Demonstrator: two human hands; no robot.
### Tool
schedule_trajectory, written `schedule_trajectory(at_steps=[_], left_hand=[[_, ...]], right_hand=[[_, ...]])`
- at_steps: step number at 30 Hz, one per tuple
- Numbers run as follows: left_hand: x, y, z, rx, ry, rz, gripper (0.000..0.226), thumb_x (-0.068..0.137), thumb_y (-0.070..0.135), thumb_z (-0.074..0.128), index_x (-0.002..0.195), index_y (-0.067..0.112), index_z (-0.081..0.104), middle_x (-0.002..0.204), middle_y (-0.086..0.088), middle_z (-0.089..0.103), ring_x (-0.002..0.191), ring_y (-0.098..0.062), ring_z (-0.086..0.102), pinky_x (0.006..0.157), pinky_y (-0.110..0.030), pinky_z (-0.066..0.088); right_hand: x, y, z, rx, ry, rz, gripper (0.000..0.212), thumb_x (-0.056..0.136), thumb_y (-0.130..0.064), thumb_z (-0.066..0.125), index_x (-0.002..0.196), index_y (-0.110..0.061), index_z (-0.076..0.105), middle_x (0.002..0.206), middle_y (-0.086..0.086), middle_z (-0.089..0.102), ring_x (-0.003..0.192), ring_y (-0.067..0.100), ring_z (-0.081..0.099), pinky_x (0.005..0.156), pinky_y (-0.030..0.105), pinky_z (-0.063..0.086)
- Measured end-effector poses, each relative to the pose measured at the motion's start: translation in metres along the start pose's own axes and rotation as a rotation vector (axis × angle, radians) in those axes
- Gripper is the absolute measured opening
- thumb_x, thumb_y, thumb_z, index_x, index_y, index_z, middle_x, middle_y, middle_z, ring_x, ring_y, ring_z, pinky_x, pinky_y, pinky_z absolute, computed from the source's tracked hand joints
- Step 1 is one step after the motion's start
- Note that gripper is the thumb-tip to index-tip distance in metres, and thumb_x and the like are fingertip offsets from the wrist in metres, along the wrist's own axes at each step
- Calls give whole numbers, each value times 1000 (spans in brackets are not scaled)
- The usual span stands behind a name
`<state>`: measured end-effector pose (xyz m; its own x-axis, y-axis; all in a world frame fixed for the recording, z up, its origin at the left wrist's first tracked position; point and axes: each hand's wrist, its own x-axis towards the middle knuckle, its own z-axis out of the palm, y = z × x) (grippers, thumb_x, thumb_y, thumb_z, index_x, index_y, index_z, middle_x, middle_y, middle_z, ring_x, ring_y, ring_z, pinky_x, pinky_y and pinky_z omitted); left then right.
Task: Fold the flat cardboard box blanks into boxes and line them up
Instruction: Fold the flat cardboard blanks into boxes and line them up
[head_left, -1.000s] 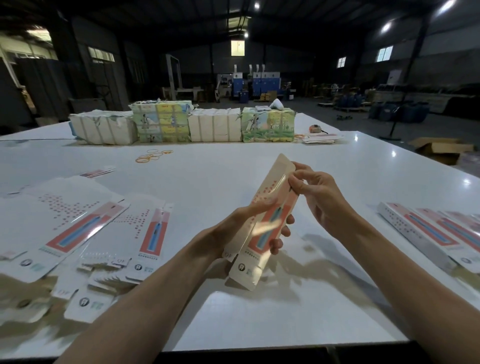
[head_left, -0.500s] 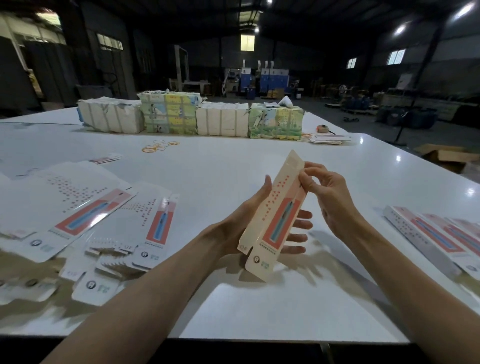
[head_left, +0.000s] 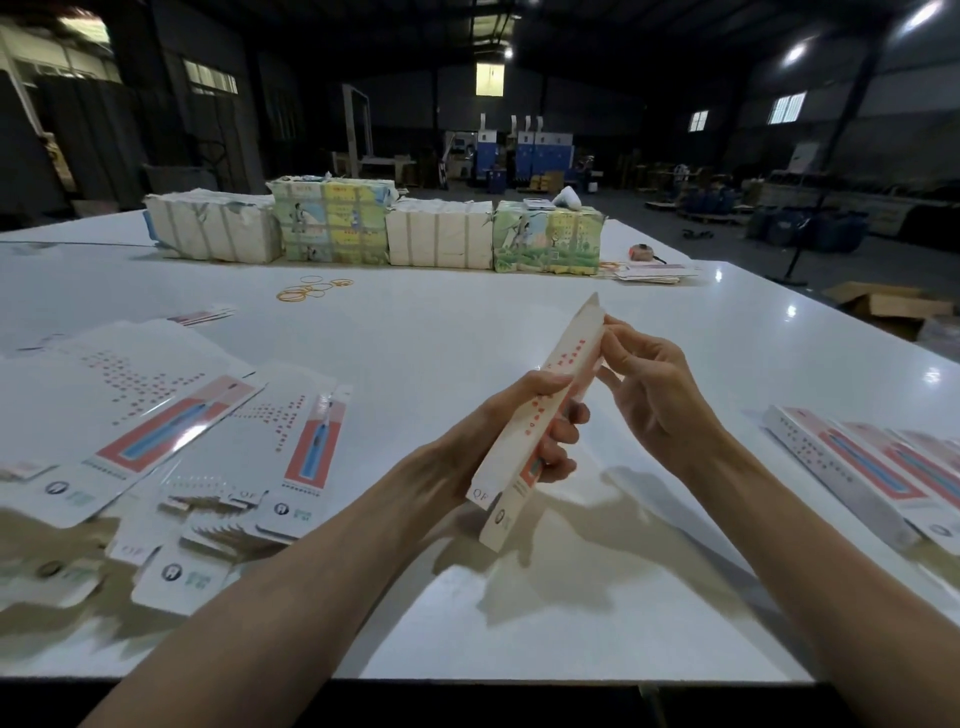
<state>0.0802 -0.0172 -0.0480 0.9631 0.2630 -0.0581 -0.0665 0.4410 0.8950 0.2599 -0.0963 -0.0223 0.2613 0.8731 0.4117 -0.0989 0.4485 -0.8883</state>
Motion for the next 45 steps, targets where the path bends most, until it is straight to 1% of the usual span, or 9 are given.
schedule_trajectory(at_steps=[4,8,14,19,23,25,27,32,45], left_hand=[[3,-6,2,53,87,3,84,83,77,64,126,5,57,83,-5,66,68,-17,68,77,-35,62],[3,-2,-1,-24,114,149,90,74,85,69,127,13,56,90,-10,72,77,-21,75,82,-39,62],[4,-9,1,143,159,129,104,60,94,66,141,31,50,123,-8,77,115,-36,73,96,-49,59],[0,-10,8,271,298,224,83,78,88,48,142,35,49,118,-9,76,108,-40,75,81,-46,64],[2,-14,4,593,508,467,56,103,66,44,151,52,18,113,20,69,101,-7,77,65,-26,62],[5,-11,7,572,492,511,60,107,55,43,154,61,6,120,35,63,103,-4,76,65,-27,62],[6,-9,12,530,456,495,69,105,54,52,152,67,4,141,23,53,111,-17,75,77,-37,66],[2,-12,13,639,432,476,113,76,34,88,144,74,7,158,14,36,130,-27,62,99,-42,60],[10,-16,-1,578,517,442,104,77,16,88,146,61,24,124,11,61,103,-13,75,70,-25,63]], right_hand=[[-1,7,0,-26,40,19,16,100,-16,63,107,-5,74,121,13,68,111,26,69,97,37,57],[-6,15,10,45,35,117,51,97,-25,68,144,-15,50,115,14,73,101,30,72,89,37,58],[-15,18,23,-4,-17,129,57,97,-25,69,149,-30,46,105,10,74,98,37,76,72,47,64],[-11,15,13,-67,34,52,57,98,-27,69,148,-37,43,113,11,76,106,36,75,89,54,63],[-7,13,8,-273,65,4,59,98,-40,70,148,-43,38,113,0,79,108,26,76,93,46,60],[-8,14,9,-362,51,-2,65,95,-46,73,149,-44,37,109,-4,80,104,20,77,87,34,60],[-9,16,13,-393,31,0,72,90,-52,76,149,-43,37,105,-4,80,100,19,77,74,25,62],[-10,17,18,-414,52,1,73,87,-47,78,150,-42,40,101,-8,77,99,16,77,73,27,64],[-16,20,27,-411,-37,14,43,95,-39,74,134,-40,55,109,6,70,98,23,76,66,37,64]])
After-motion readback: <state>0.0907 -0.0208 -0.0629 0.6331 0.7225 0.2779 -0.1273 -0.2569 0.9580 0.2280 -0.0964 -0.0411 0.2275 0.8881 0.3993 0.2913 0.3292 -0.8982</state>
